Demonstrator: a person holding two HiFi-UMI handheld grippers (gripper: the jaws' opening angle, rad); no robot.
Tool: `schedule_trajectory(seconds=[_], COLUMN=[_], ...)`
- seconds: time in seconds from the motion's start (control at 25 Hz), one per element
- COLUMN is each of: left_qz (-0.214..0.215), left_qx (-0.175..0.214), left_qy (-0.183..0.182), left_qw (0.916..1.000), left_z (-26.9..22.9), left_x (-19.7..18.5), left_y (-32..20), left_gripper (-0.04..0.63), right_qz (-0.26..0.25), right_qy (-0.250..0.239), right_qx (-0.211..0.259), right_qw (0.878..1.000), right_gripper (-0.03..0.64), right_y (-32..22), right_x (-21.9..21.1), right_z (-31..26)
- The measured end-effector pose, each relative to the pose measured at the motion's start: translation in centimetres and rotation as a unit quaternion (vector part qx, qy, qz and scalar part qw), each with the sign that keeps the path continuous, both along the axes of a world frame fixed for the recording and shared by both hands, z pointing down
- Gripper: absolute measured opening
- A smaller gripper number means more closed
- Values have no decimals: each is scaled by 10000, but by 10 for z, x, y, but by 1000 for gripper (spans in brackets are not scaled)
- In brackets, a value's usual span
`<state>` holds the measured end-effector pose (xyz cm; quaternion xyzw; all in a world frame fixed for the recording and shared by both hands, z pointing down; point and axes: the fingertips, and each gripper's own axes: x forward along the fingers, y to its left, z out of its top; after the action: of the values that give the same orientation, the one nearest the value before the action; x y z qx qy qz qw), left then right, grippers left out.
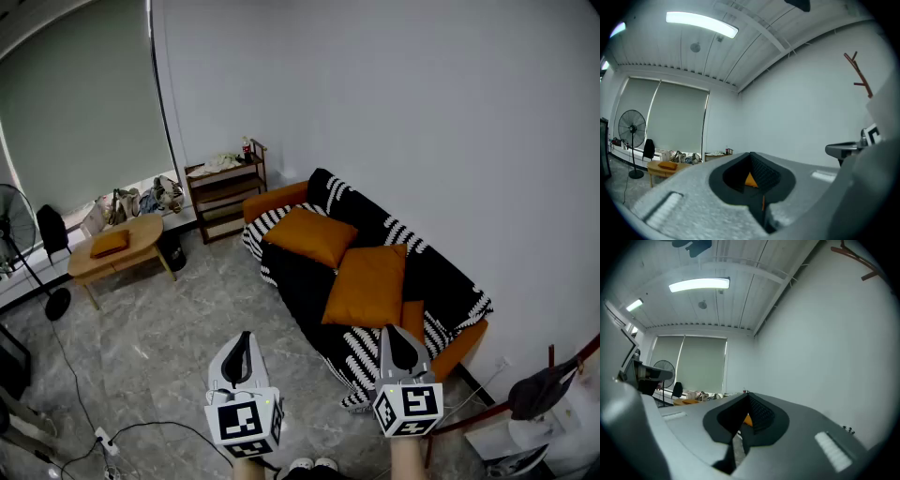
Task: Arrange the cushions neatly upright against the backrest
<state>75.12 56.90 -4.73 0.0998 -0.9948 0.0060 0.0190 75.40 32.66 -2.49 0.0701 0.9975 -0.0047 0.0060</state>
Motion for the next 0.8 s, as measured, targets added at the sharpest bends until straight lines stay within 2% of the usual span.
schedule_trajectory(seconds=[0.8], left_qz=[-44], left_qx=[19], left_qy=[66], left_qw=[10000], left_z=[8], left_x=[-24], left_y=[-4], left_gripper=[13], right_qz=[-62], right_qy=[15], right_qx=[-20], right_qw=[10000], right_gripper=[9], right_y=[-3], right_x=[-20], right_z=[6])
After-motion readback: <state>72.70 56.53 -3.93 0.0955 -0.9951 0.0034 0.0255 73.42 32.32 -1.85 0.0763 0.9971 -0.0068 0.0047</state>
